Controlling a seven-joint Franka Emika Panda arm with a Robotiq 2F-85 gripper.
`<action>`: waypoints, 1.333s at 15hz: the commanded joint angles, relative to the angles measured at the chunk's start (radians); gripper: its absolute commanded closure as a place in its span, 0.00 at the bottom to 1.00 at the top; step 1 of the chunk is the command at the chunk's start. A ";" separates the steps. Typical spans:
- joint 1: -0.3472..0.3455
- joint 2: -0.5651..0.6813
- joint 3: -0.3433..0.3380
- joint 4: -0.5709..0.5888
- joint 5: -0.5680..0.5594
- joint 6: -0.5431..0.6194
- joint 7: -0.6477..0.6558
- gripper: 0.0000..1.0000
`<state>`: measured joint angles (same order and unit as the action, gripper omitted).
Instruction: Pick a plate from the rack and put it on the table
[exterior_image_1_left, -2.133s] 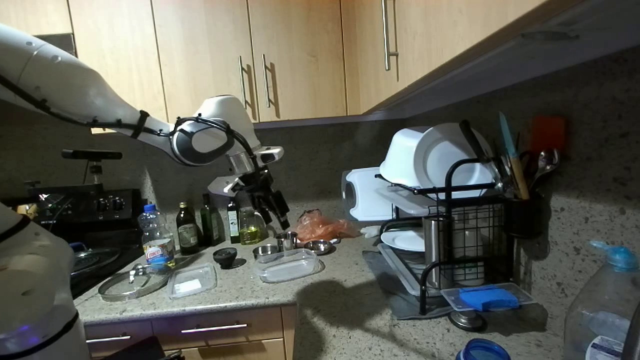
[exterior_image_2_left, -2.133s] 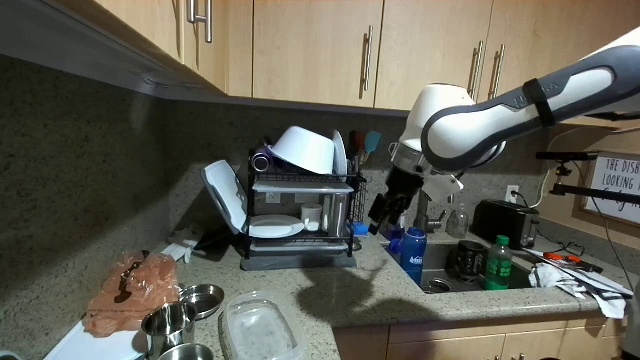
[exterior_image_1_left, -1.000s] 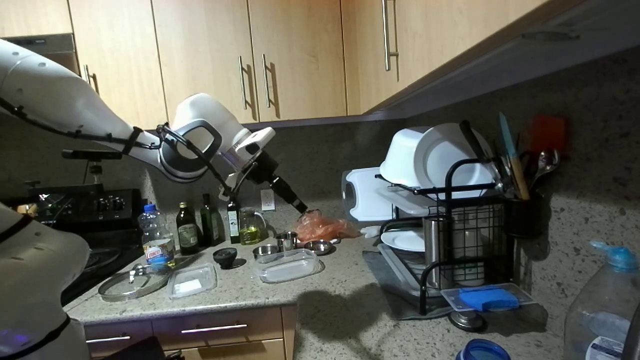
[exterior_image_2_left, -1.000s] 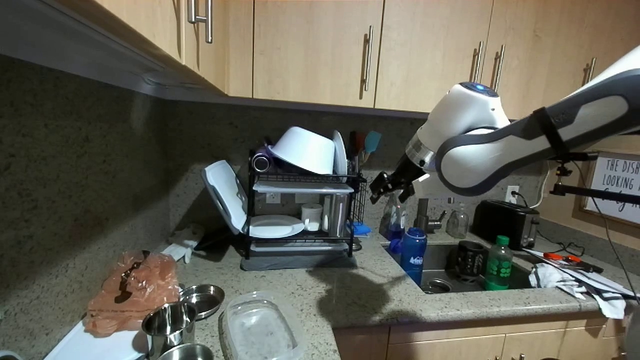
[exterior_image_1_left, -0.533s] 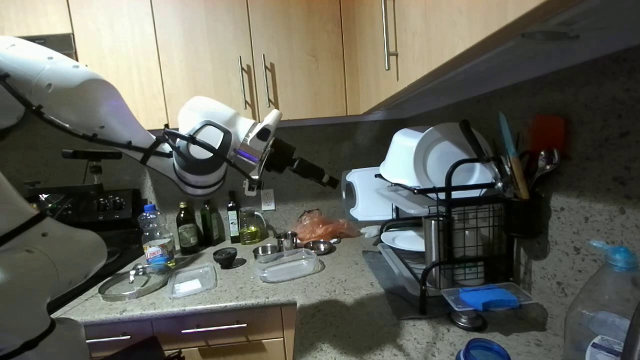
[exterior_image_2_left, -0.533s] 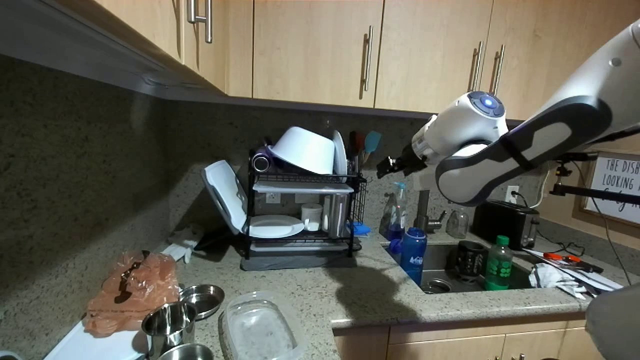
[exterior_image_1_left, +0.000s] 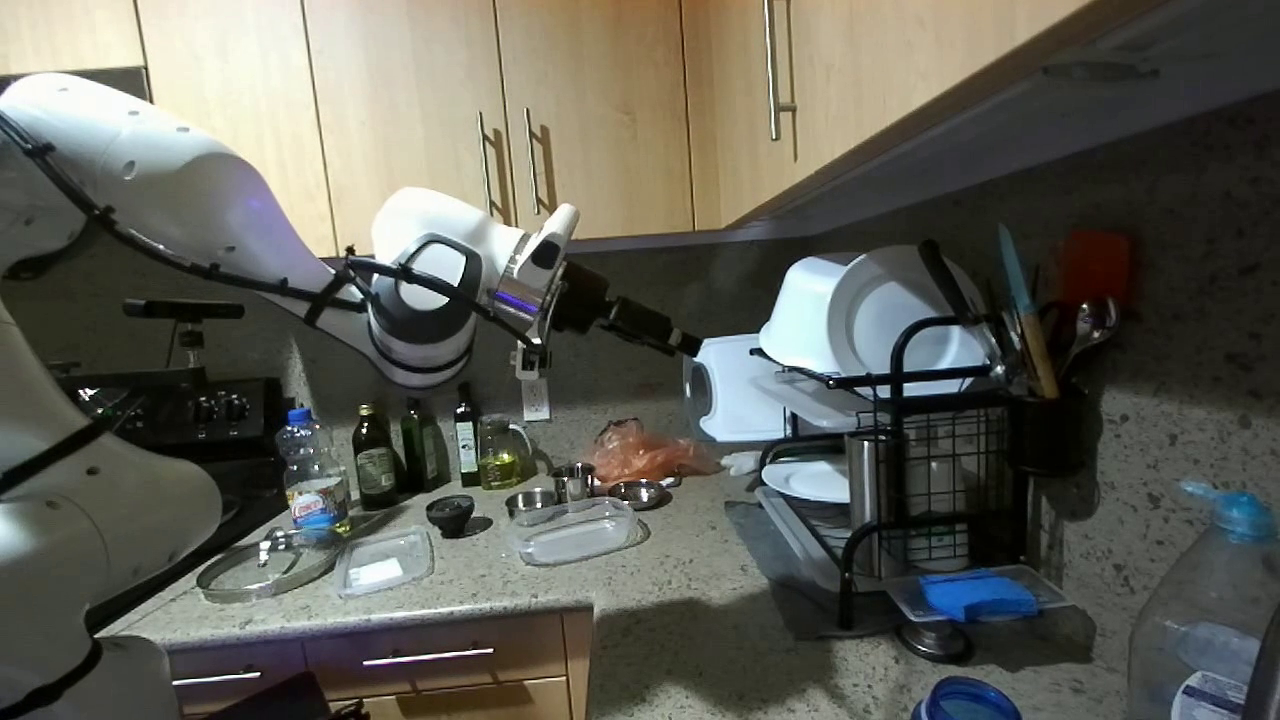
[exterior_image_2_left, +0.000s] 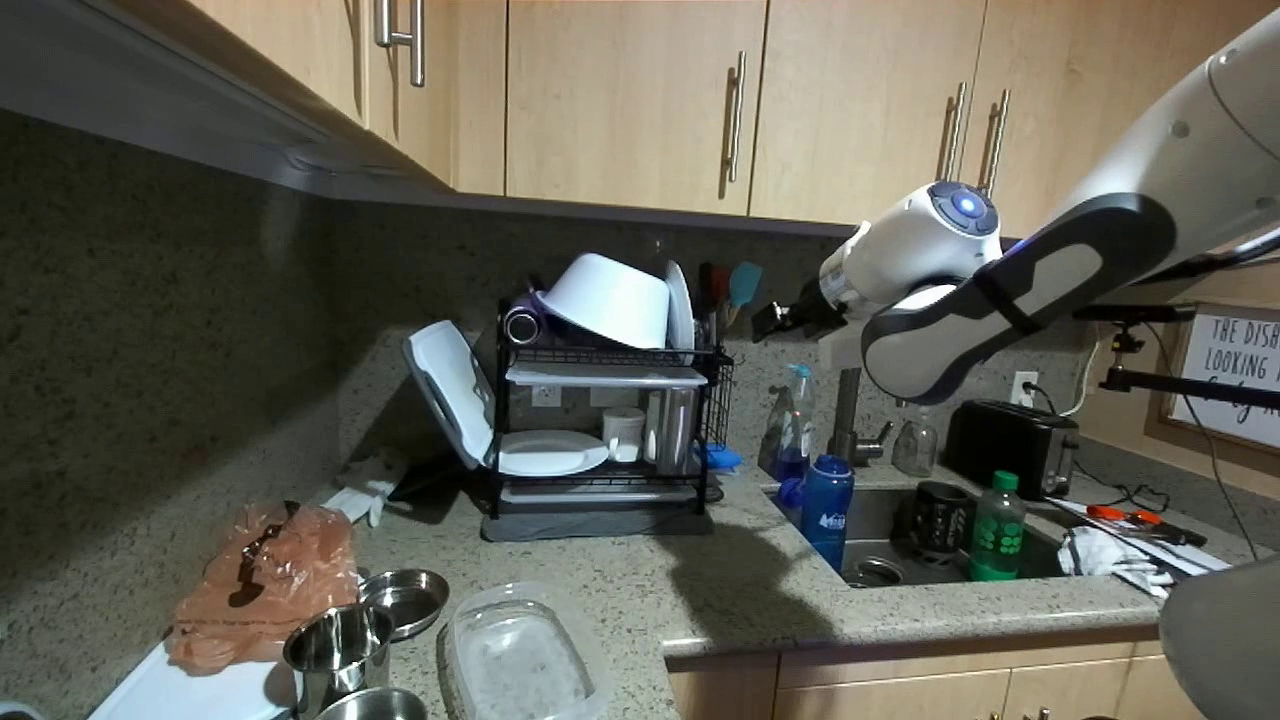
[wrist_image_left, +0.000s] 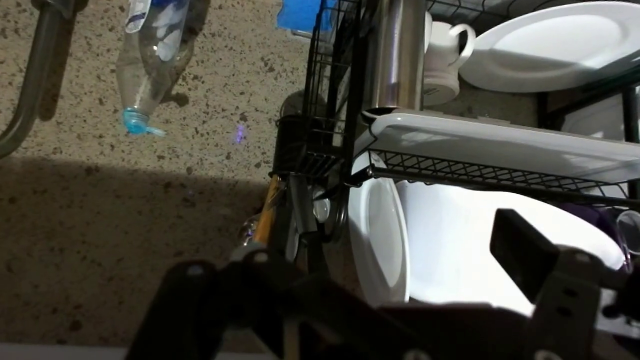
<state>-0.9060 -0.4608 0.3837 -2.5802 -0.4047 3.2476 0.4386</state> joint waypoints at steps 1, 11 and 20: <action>-0.031 0.011 0.023 0.014 0.005 0.002 0.012 0.00; -0.508 0.106 0.417 0.289 0.051 0.061 0.086 0.00; -0.799 0.155 0.723 0.448 0.046 0.038 0.080 0.00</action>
<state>-1.7072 -0.3046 1.1094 -2.1307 -0.3591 3.2857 0.5189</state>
